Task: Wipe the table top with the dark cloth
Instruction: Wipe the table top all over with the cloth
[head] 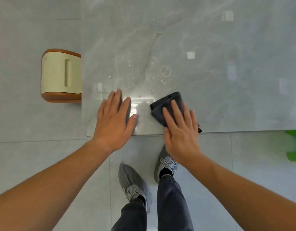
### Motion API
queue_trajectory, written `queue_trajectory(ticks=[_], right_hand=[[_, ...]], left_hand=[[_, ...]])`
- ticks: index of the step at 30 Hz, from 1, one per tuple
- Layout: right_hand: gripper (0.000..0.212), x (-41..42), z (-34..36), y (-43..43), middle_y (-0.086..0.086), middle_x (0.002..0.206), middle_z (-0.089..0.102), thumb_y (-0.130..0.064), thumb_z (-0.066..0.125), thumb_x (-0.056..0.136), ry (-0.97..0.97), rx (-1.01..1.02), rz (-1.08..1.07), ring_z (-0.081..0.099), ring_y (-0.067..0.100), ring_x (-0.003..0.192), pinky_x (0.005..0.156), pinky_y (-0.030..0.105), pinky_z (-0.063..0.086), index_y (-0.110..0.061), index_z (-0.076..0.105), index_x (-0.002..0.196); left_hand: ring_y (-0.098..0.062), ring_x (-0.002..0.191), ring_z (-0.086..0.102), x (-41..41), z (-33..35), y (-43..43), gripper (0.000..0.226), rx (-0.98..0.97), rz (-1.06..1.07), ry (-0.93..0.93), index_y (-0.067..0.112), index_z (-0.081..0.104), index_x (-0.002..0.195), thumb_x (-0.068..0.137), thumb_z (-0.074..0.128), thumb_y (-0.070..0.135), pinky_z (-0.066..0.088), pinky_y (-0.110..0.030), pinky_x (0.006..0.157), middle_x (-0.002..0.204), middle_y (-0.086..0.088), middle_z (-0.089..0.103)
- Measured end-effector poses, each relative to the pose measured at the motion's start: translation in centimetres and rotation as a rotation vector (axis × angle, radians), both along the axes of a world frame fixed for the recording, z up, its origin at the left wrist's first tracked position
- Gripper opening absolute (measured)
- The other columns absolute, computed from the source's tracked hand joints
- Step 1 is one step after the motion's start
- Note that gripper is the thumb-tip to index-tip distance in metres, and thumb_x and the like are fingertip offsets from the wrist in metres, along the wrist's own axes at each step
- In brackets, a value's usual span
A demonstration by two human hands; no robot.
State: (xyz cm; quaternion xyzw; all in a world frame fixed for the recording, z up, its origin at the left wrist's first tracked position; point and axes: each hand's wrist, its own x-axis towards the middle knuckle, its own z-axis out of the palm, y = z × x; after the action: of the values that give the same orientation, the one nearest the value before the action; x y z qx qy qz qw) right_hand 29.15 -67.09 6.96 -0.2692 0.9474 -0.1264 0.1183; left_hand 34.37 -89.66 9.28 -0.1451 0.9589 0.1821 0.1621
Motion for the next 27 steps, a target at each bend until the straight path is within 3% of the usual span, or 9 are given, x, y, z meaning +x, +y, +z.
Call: queue_trajectory(ticks=[4, 9, 14, 16, 20, 22, 27], right_hand=[[0.053, -1.1, -0.4, 0.4, 0.002, 0.166, 0.021, -0.038, 0.040, 0.102, 0.035, 0.015, 0.124, 0.015, 0.032, 0.153, 0.124, 0.053, 0.012, -0.026, 0.037, 0.154], [0.055, -1.6, -0.3, -2.4, 0.001, 0.168, 0.016, -0.036, 0.035, 0.102, 0.026, -0.012, -0.215, 0.009, 0.032, 0.154, 0.125, 0.050, 0.005, -0.028, 0.032, 0.156], [0.055, 1.4, -0.8, -4.0, 0.004, 0.167, 0.020, -0.031, 0.047, 0.101, 0.052, -0.025, 0.153, 0.014, 0.035, 0.153, 0.123, 0.054, 0.012, -0.026, 0.036, 0.154], [0.054, -1.1, -0.8, -4.0, 0.004, 0.166, 0.022, -0.034, 0.044, 0.101, 0.057, -0.011, 0.182, 0.016, 0.034, 0.153, 0.123, 0.054, 0.013, -0.025, 0.038, 0.154], [0.056, -6.4, 0.0, -5.8, 0.003, 0.168, 0.011, -0.036, 0.034, 0.104, -0.005, 0.002, -0.153, 0.007, 0.033, 0.154, 0.125, 0.050, 0.004, -0.027, 0.026, 0.158], [0.056, -6.0, 0.1, -6.9, 0.002, 0.169, 0.007, -0.036, 0.033, 0.105, 0.000, 0.034, -0.215, 0.003, 0.033, 0.154, 0.125, 0.049, 0.001, -0.028, 0.021, 0.159], [0.053, -3.0, 0.3, -4.7, 0.003, 0.167, 0.016, -0.038, 0.035, 0.105, -0.013, 0.044, 0.193, 0.010, 0.034, 0.154, 0.124, 0.052, 0.008, -0.026, 0.031, 0.156]], left_hand=[[-0.019, 0.153, -0.011, 0.7, -0.2, -0.5, 0.068, -0.015, -0.040, 0.001, 0.023, 0.017, 0.156, 0.098, 0.012, 0.058, -0.003, -0.041, 0.123, 0.167, -0.005, -0.004], [-0.017, 0.153, -0.006, 0.5, -0.1, -0.9, 0.067, 0.050, -0.011, 0.028, 0.025, 0.023, 0.155, 0.098, 0.010, 0.058, 0.001, -0.039, 0.123, 0.167, -0.002, 0.001], [-0.020, 0.153, 0.004, 0.3, 0.3, -1.6, 0.072, 0.017, -0.053, 0.048, 0.018, 0.025, 0.154, 0.097, 0.008, 0.058, 0.007, -0.039, 0.121, 0.167, -0.004, 0.010], [-0.019, 0.153, 0.005, 0.3, 0.4, -2.0, 0.071, 0.019, -0.061, 0.047, 0.019, 0.025, 0.155, 0.098, 0.009, 0.058, 0.007, -0.037, 0.120, 0.167, -0.002, 0.010], [-0.019, 0.152, 0.005, 0.3, 0.4, -2.2, 0.067, 0.010, -0.082, 0.029, 0.022, 0.026, 0.154, 0.099, 0.012, 0.057, 0.008, -0.037, 0.120, 0.166, -0.001, 0.011], [-0.022, 0.151, 0.010, 0.1, 0.4, -2.2, 0.061, -0.003, -0.081, 0.037, 0.021, 0.031, 0.151, 0.101, 0.018, 0.054, 0.012, -0.040, 0.119, 0.165, -0.002, 0.016], [-0.027, 0.145, 0.022, -0.7, 0.6, -2.0, 0.052, -0.026, -0.068, 0.043, 0.019, 0.040, 0.141, 0.100, 0.028, 0.049, 0.022, -0.043, 0.115, 0.158, -0.007, 0.027]])
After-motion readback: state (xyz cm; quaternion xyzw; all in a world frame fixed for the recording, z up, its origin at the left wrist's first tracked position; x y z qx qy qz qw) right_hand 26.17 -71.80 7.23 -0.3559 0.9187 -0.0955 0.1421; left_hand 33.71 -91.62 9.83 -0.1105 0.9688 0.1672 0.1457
